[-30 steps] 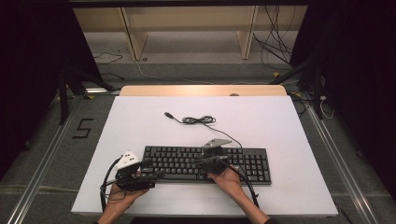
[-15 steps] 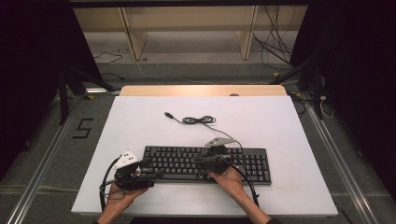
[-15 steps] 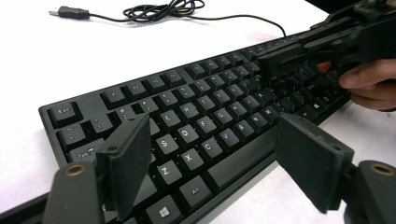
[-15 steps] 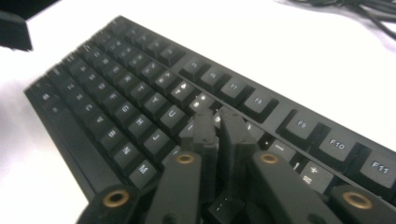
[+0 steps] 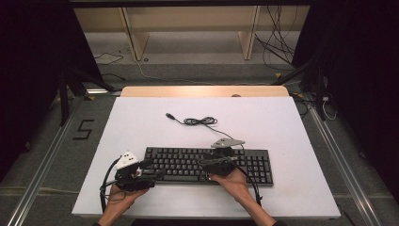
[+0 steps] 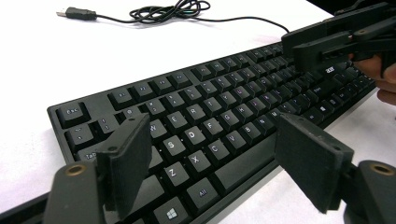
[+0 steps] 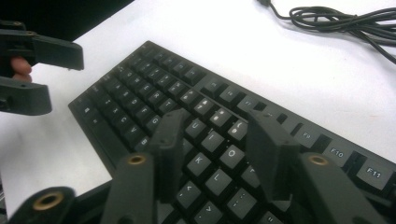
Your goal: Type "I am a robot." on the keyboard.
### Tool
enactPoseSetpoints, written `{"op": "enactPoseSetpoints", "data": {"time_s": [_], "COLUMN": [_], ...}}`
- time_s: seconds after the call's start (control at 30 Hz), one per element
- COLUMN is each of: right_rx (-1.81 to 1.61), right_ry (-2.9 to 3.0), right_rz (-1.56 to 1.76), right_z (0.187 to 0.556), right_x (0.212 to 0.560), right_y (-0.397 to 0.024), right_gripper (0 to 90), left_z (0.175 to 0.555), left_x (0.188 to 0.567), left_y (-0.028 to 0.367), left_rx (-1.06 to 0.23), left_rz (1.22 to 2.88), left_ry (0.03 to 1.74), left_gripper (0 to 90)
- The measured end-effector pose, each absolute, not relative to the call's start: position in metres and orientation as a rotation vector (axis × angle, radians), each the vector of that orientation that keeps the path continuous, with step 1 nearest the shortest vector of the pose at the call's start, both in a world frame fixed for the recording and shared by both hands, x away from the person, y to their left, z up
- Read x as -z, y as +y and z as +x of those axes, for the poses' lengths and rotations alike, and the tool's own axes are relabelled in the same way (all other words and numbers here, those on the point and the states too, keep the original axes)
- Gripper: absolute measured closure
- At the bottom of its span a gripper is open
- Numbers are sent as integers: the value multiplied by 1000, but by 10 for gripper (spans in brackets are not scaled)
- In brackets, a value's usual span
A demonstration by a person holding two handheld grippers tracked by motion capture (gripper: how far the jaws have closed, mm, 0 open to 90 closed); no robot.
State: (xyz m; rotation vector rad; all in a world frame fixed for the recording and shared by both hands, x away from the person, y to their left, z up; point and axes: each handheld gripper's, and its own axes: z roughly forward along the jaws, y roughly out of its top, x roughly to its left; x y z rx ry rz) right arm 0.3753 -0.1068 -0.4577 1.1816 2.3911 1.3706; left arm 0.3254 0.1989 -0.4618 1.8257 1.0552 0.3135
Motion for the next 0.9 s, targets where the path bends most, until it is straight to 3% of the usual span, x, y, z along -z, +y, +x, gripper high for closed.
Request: {"op": "enactPoseSetpoints", "data": {"time_s": [0.33,0.9], "right_rx": [-1383,-1415], "right_ry": [2401,2422], "right_rz": [1156,1115], "right_z": [371,366], "right_x": [455,452], "right_y": [-104,-95], "right_gripper": [435,429], "left_z": [326,326], "left_x": [462,462], "left_y": [199,199], "left_rx": [-314,-314], "left_rz": [1827,1826], "left_ry": [1055,1056], "left_gripper": [269,268]}}
